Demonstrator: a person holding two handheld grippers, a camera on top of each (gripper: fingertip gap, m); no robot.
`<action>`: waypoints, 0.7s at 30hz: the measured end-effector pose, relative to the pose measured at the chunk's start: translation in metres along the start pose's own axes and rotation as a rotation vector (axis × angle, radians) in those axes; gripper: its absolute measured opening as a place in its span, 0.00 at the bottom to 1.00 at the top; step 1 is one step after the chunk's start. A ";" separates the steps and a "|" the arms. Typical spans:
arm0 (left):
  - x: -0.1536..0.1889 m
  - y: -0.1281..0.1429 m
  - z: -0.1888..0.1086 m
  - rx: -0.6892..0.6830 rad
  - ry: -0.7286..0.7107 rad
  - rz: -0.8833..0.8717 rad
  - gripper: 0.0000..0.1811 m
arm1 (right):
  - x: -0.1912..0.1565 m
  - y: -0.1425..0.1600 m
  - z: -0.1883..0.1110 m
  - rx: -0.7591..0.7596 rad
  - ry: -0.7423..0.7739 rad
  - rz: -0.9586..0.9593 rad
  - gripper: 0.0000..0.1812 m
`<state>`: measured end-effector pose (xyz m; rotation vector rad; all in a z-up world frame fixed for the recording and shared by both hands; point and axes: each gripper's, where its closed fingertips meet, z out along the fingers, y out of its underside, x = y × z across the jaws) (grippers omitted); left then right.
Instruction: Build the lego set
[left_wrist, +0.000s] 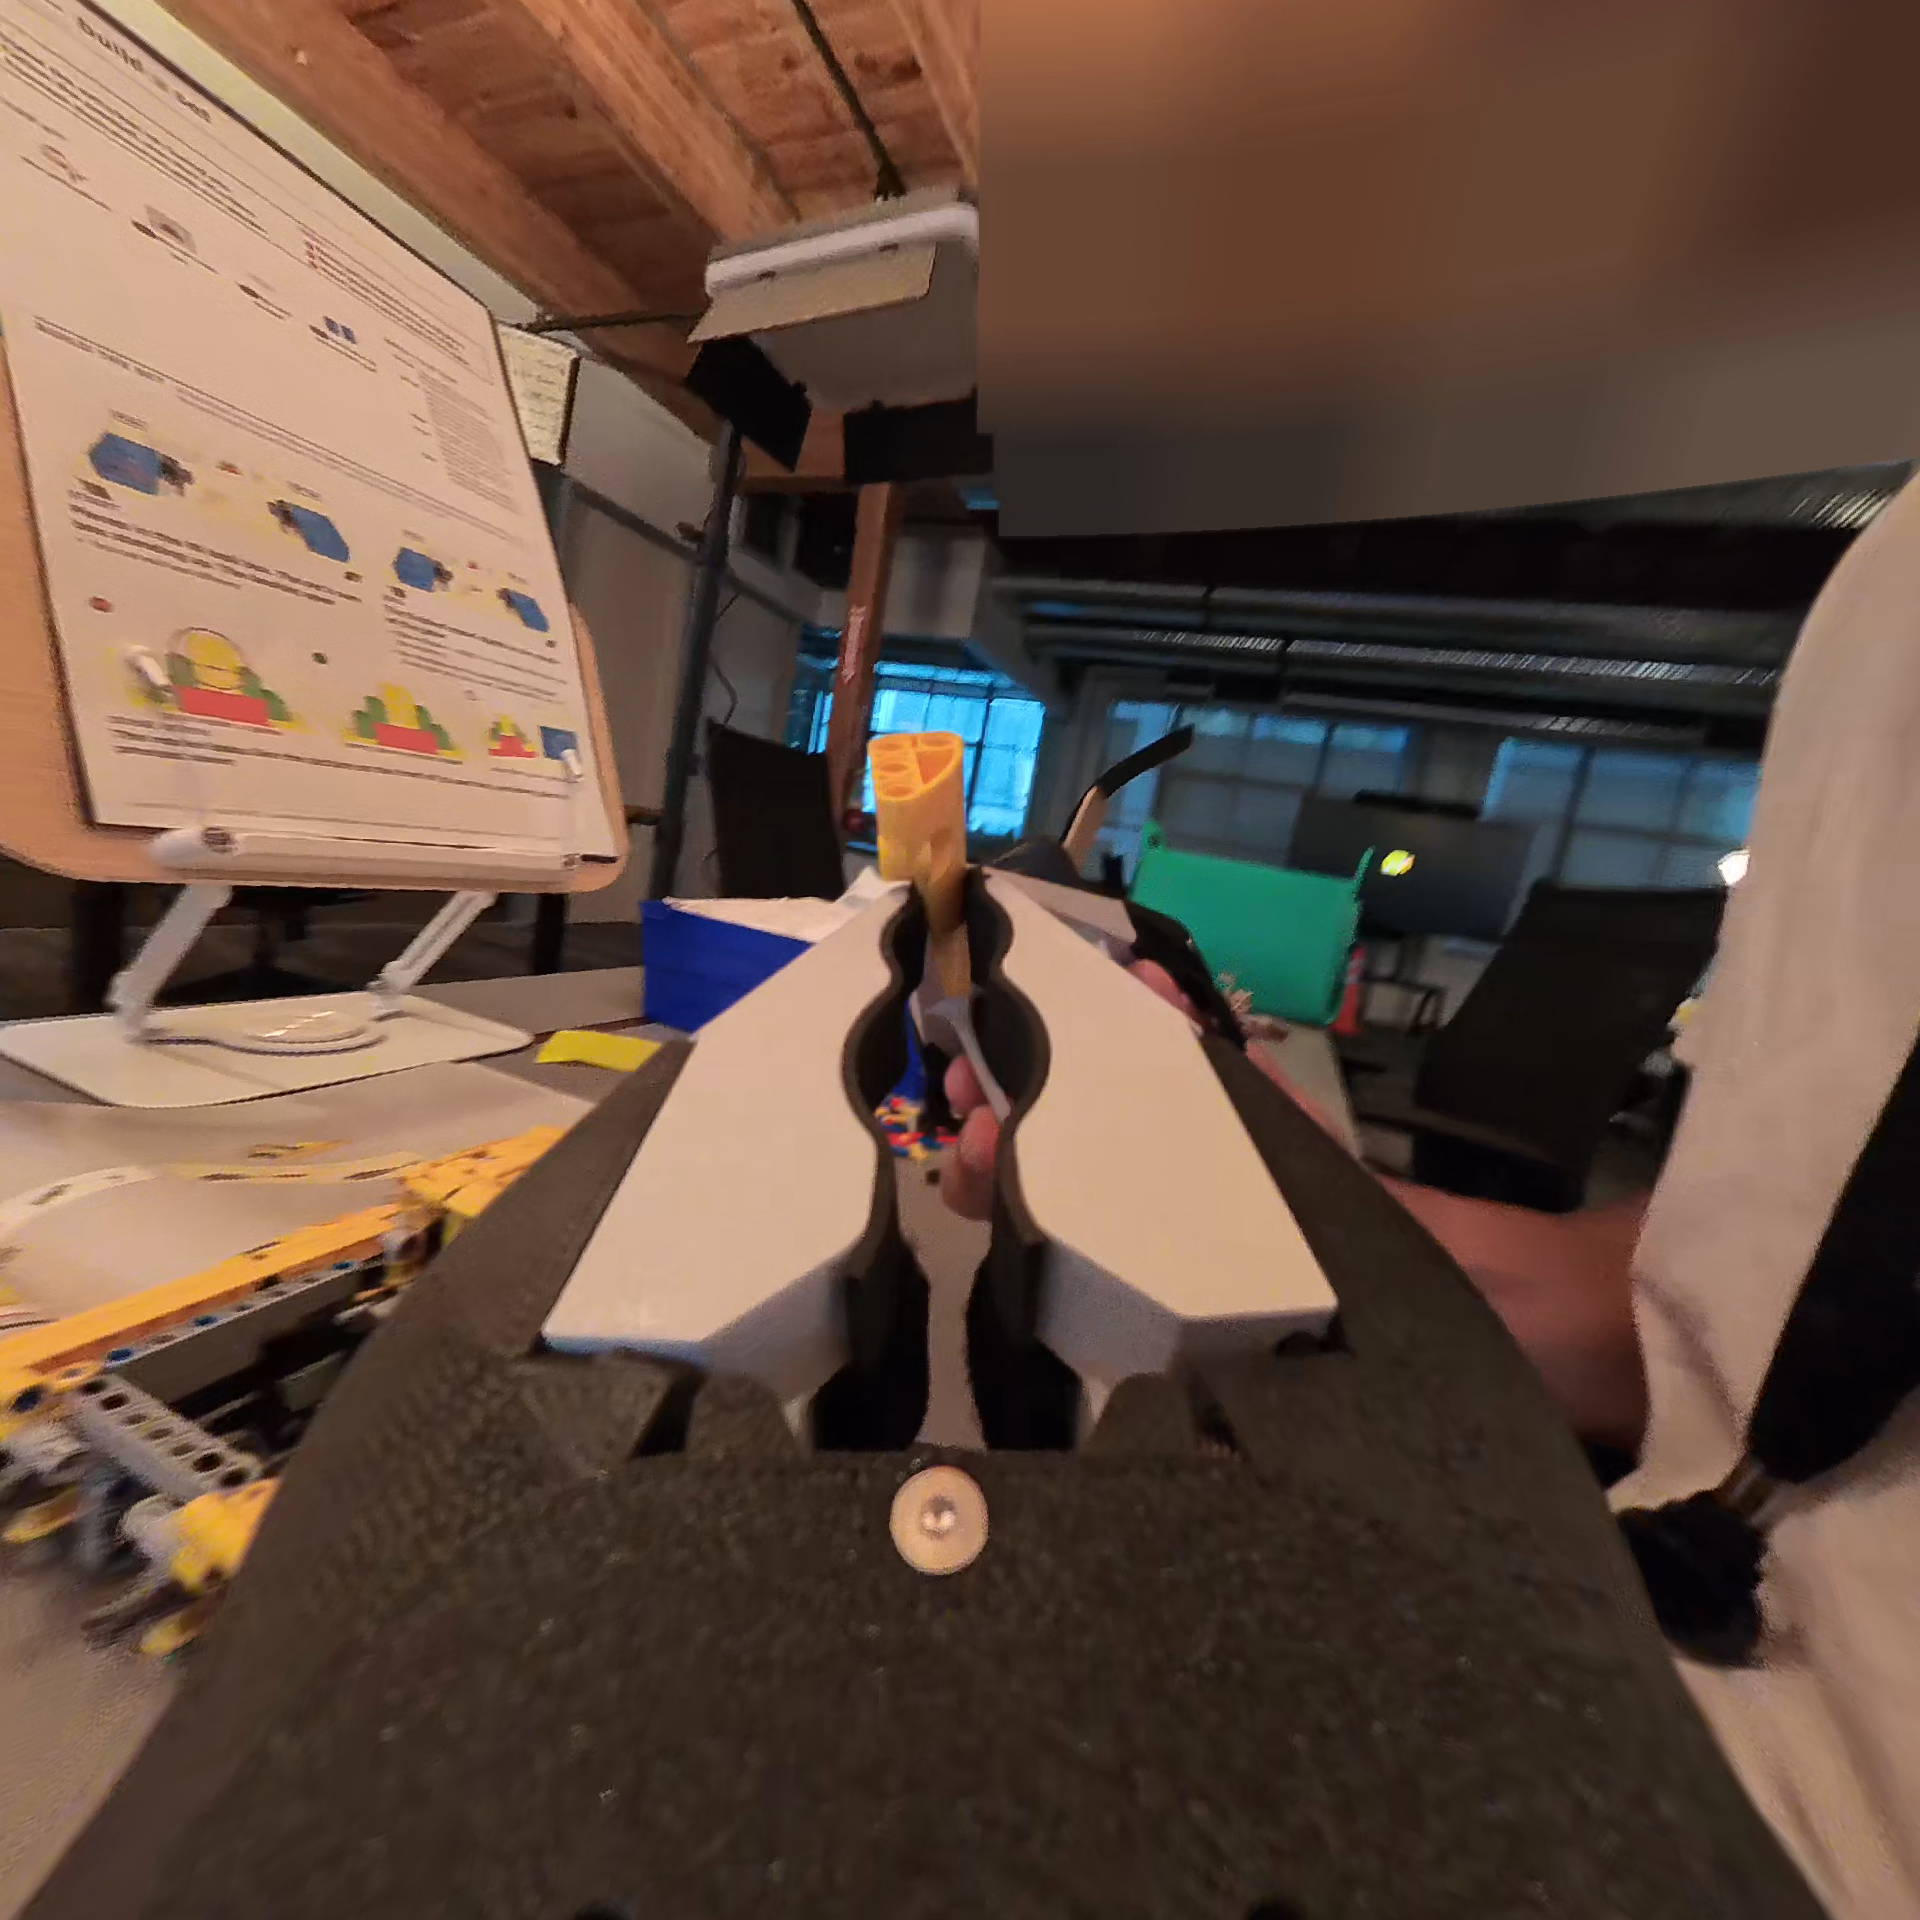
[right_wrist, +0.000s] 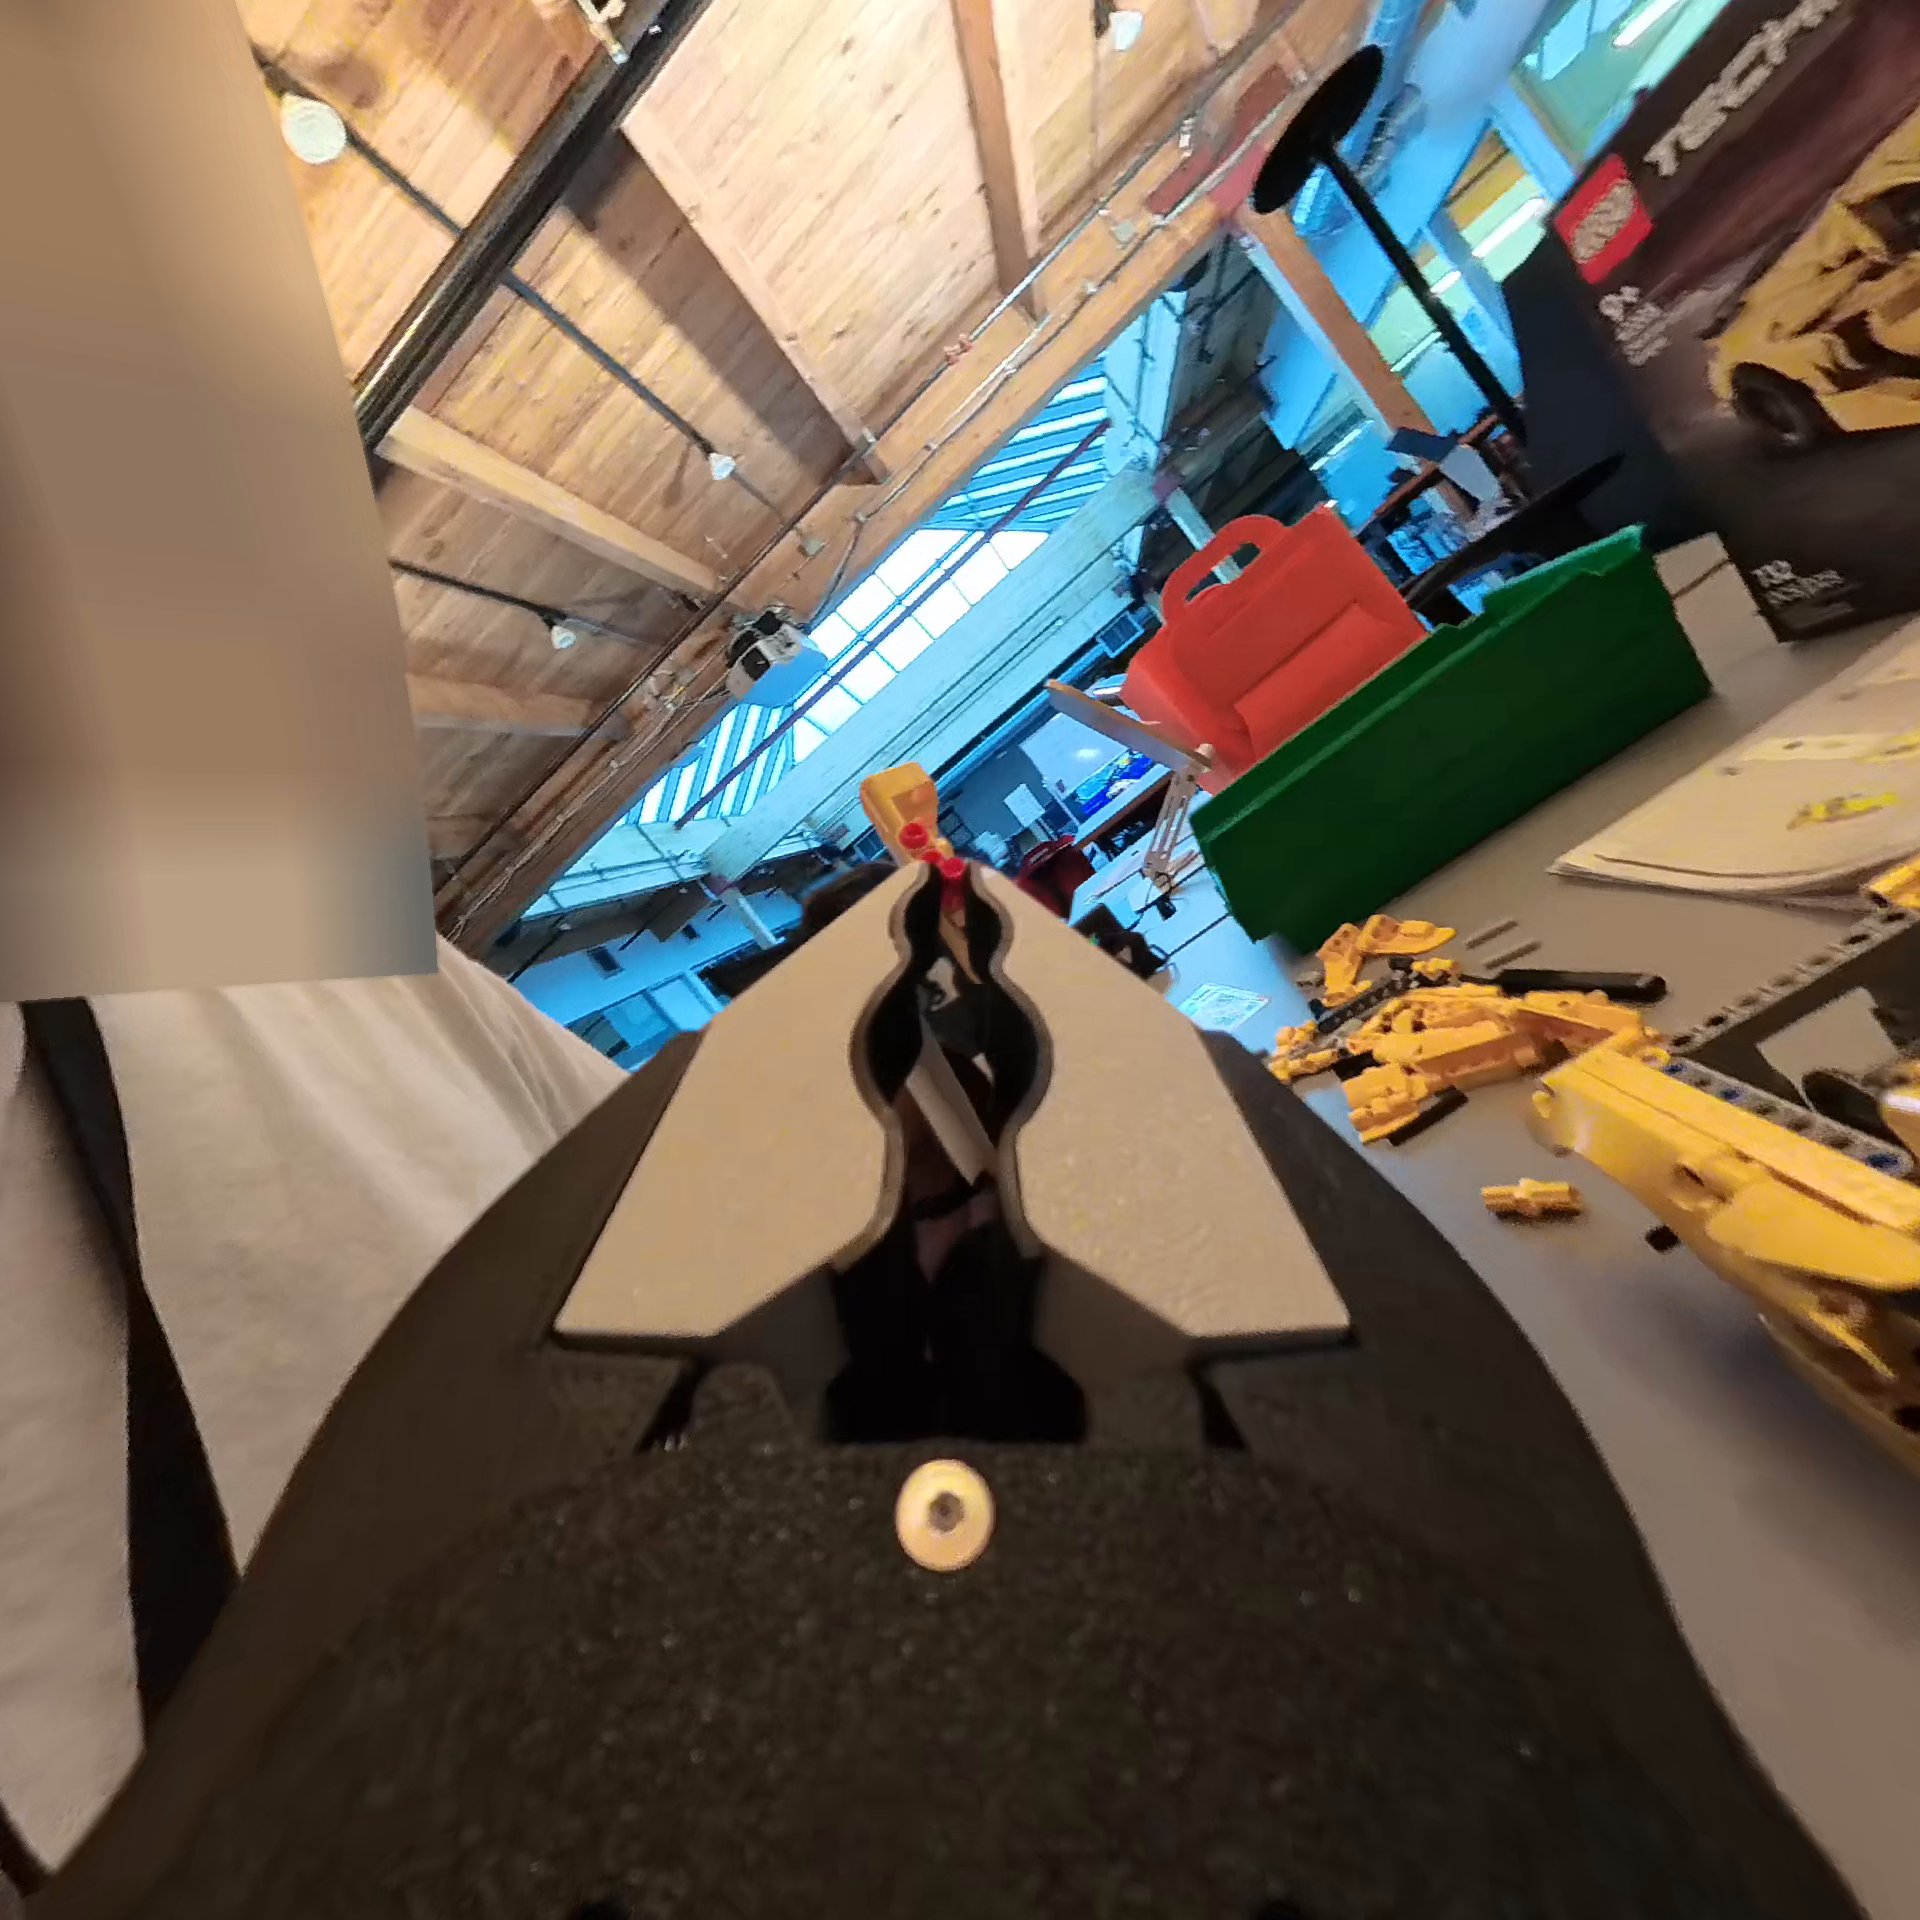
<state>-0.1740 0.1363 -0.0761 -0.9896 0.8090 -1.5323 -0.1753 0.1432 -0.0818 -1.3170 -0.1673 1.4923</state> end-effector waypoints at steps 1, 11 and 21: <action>0.001 -0.003 0.000 0.023 0.015 -0.036 0.03 | -0.003 -0.001 0.002 -0.002 -0.014 -0.013 0.01; 0.009 -0.011 0.000 0.055 0.091 -0.072 0.04 | 0.003 0.028 0.004 -0.179 0.075 -0.173 0.01; -0.006 0.003 0.001 -0.015 0.046 -0.174 0.03 | 0.007 -0.015 -0.032 -0.280 0.294 -0.384 0.01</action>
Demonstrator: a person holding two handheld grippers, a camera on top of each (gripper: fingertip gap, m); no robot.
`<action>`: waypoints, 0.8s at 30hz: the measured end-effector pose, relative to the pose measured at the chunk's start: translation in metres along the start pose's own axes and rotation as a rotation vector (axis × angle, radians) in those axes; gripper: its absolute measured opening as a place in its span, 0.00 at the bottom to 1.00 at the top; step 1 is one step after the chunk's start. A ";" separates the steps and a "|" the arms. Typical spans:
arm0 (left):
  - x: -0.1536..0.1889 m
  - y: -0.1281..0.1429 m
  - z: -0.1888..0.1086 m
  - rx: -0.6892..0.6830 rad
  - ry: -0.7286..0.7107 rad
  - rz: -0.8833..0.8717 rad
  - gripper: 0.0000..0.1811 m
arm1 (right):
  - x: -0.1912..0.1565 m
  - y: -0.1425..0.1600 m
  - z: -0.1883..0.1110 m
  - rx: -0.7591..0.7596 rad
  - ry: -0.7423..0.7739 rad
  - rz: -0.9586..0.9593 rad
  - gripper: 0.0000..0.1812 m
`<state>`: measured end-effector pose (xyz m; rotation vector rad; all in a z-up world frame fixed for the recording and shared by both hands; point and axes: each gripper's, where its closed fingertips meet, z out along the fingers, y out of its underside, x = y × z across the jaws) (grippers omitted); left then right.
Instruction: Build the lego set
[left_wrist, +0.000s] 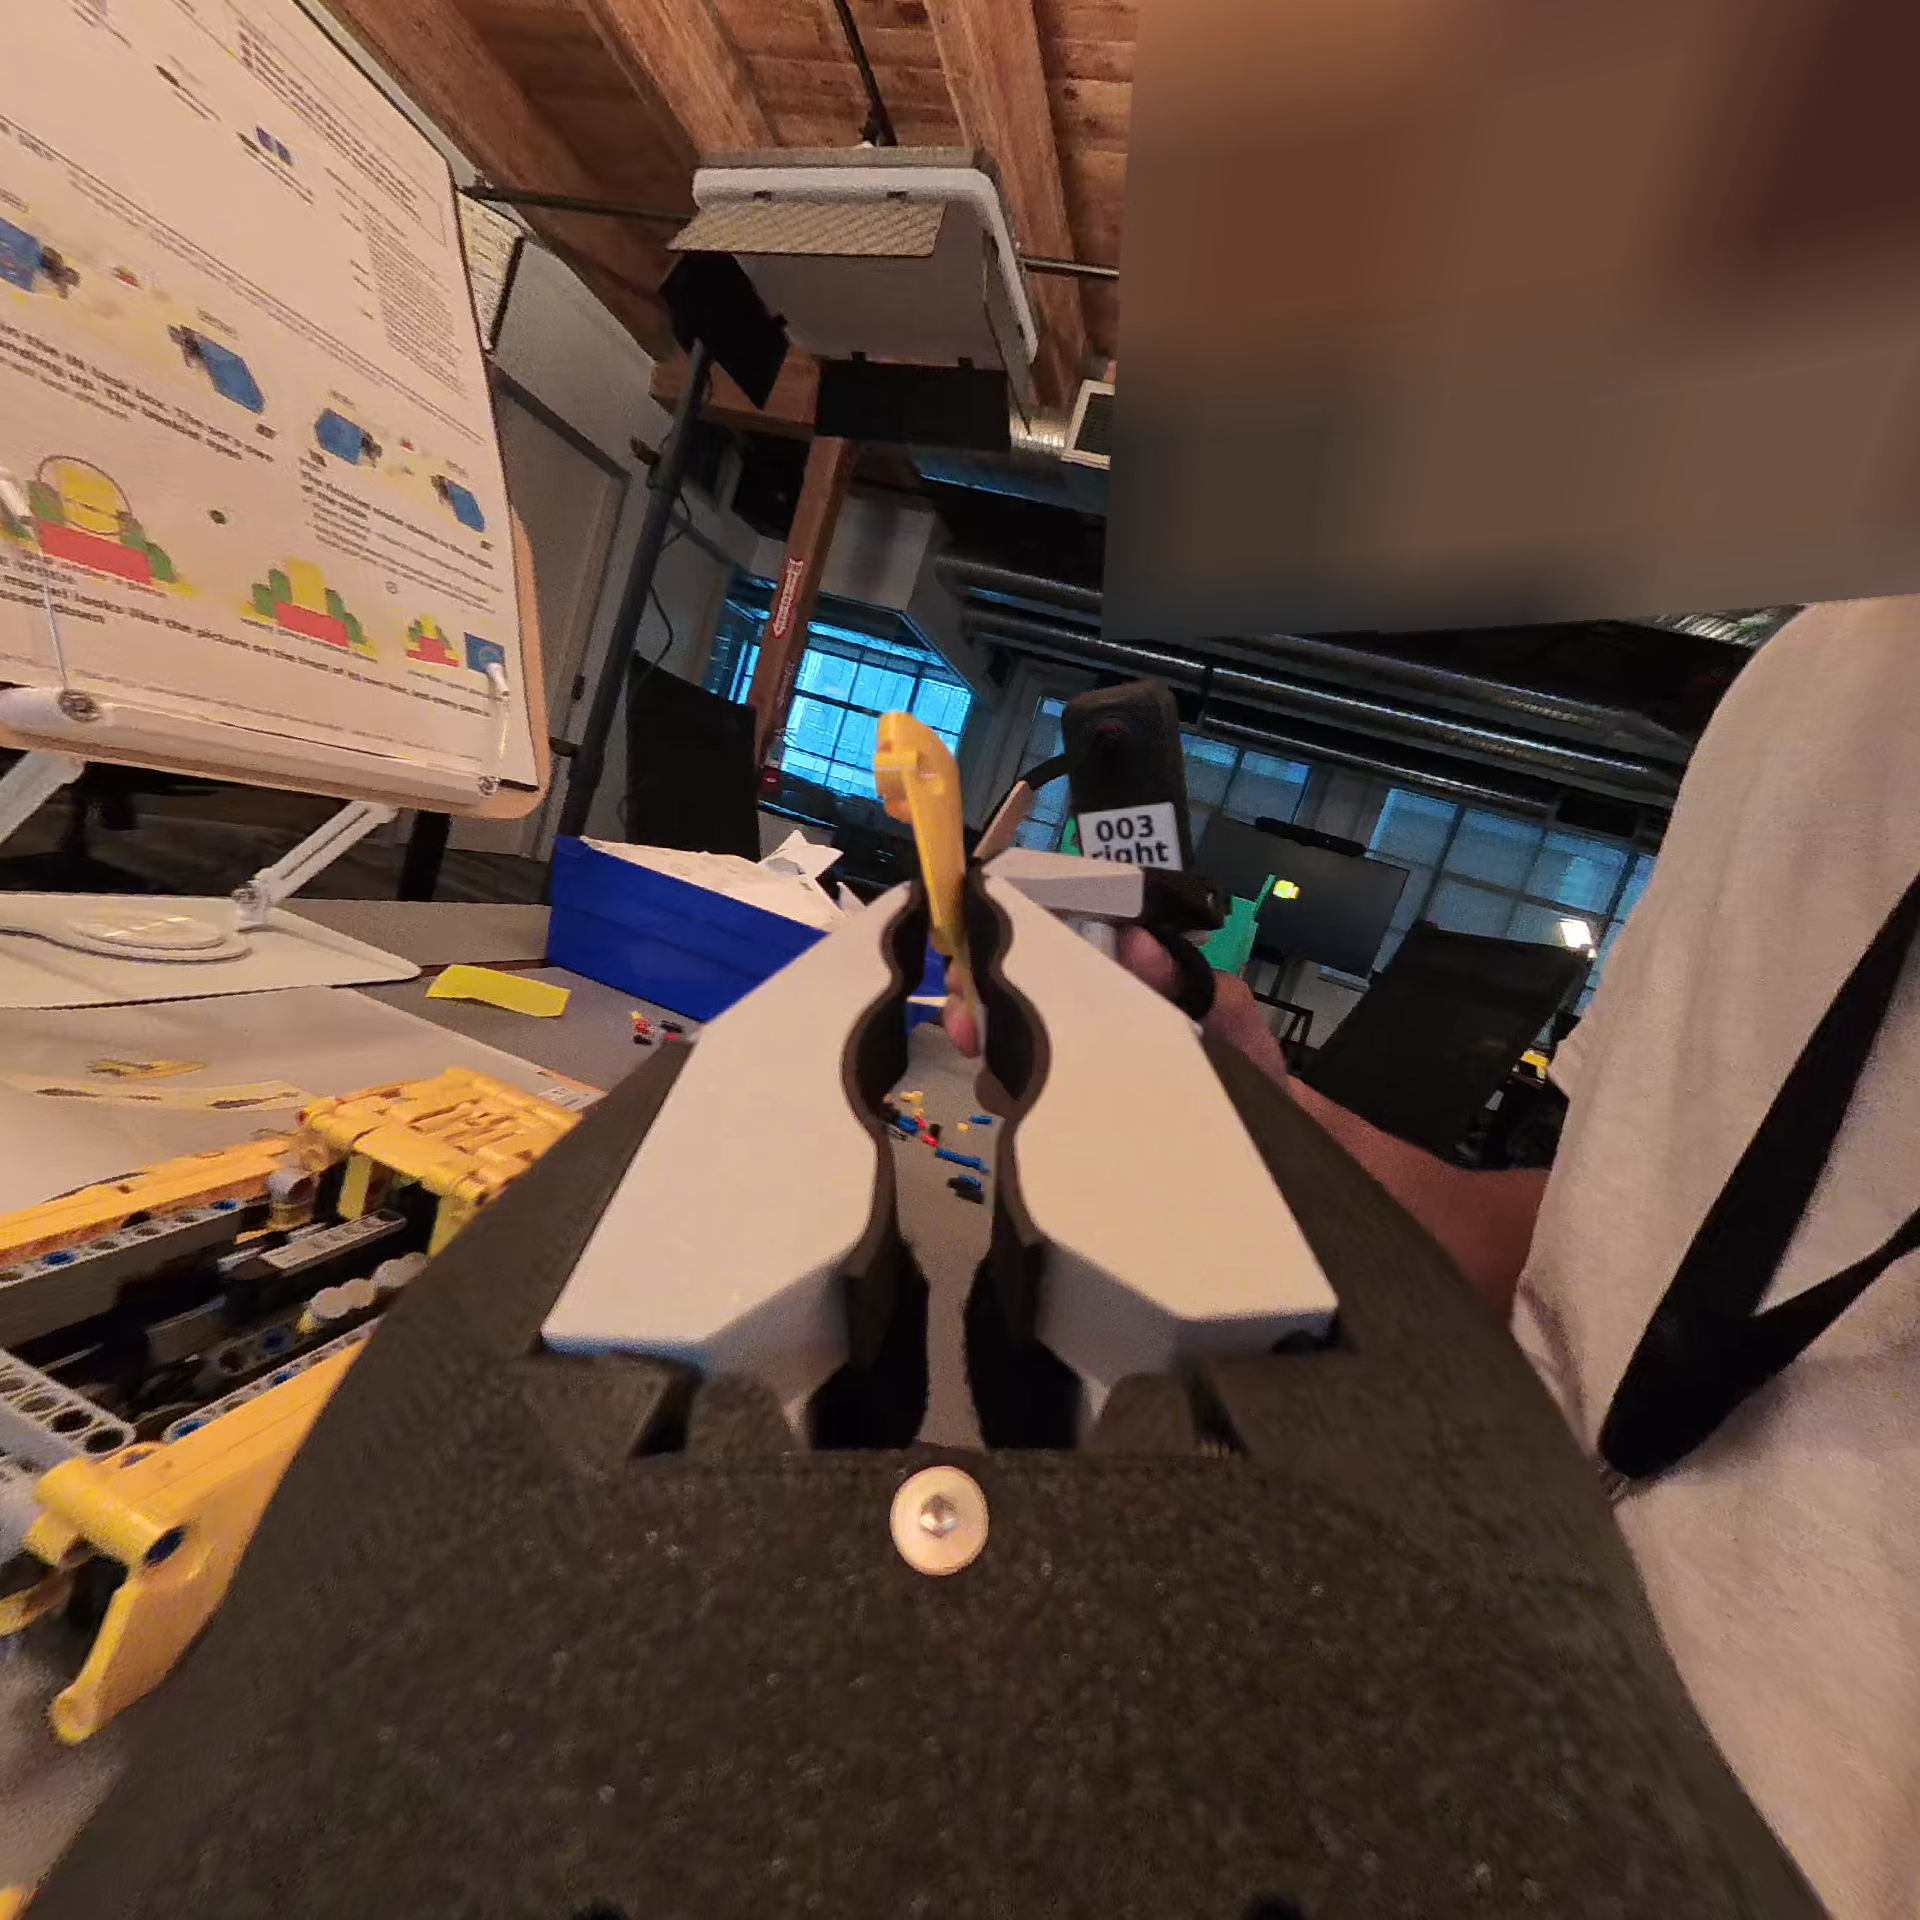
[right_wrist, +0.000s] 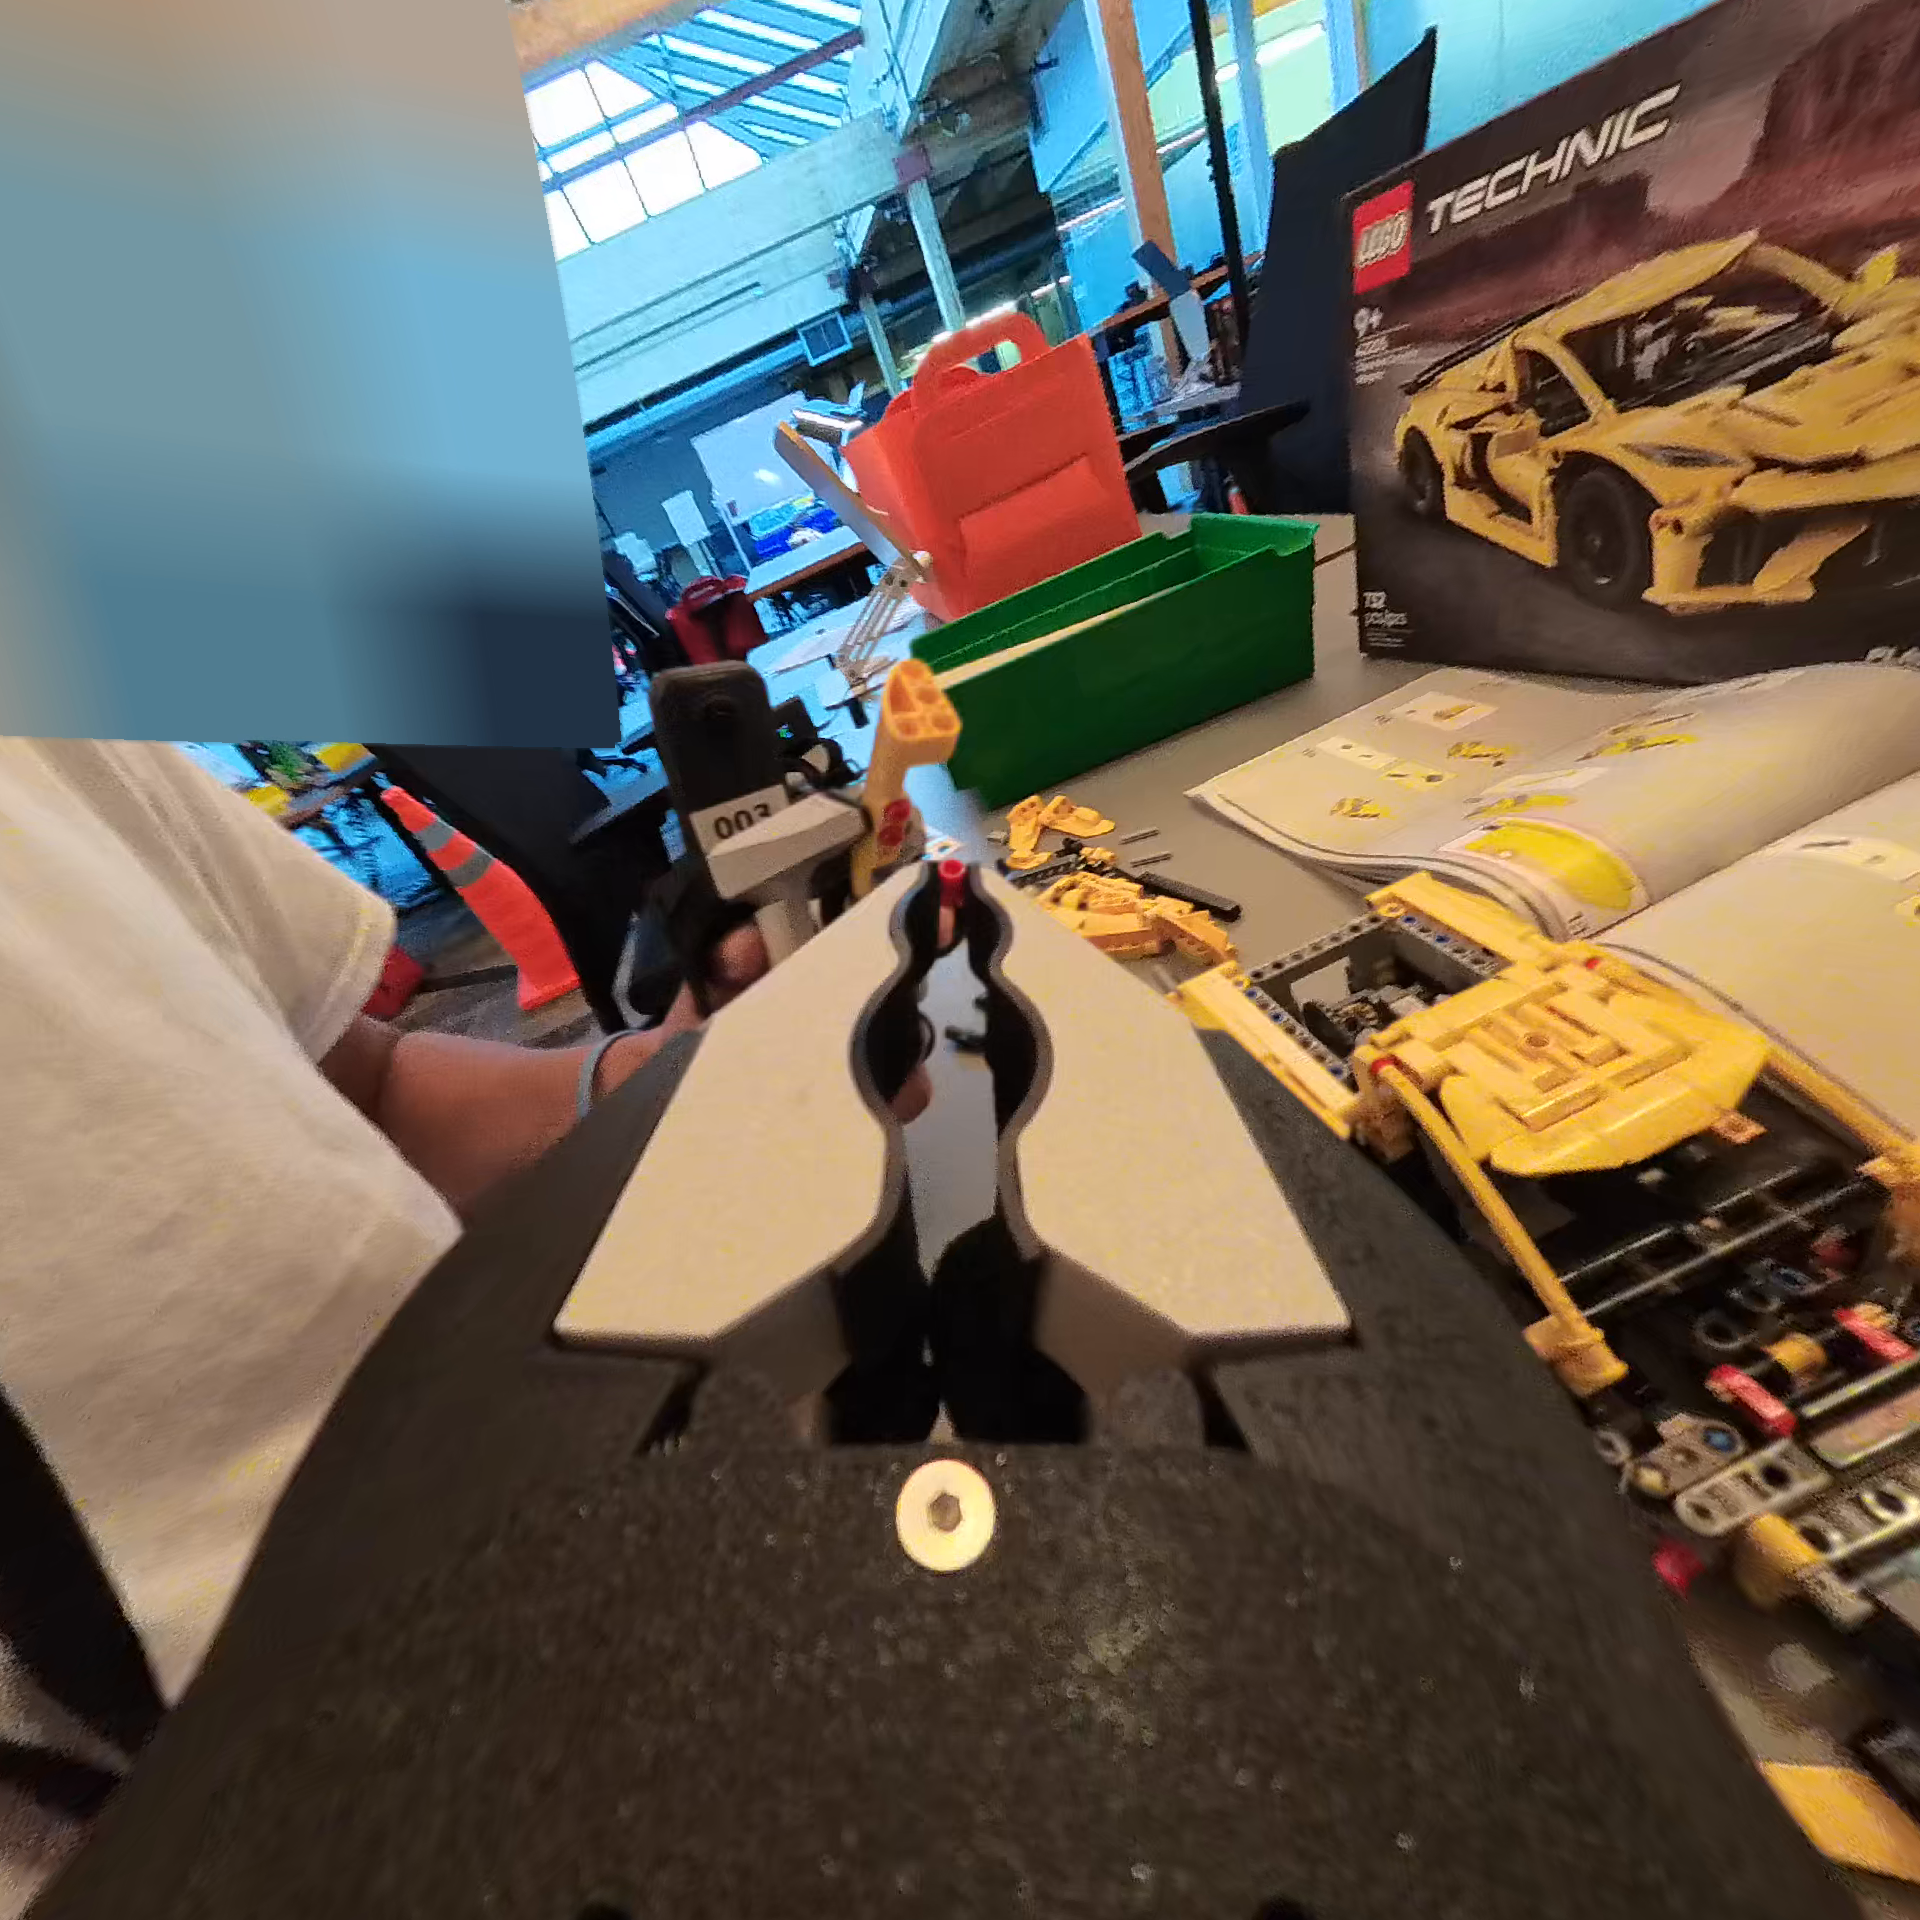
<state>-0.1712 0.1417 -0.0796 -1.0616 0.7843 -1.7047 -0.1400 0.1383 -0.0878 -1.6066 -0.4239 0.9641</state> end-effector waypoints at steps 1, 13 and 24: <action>0.002 0.001 0.001 -0.003 0.010 -0.004 0.03 | 0.000 0.000 0.003 0.001 0.005 -0.012 0.01; 0.000 0.017 0.003 -0.111 -0.016 0.045 0.04 | 0.005 -0.002 0.025 -0.121 0.131 -0.205 0.02; 0.005 0.029 0.004 -0.174 -0.012 0.104 0.04 | -0.003 0.008 0.029 -0.189 0.134 -0.261 0.02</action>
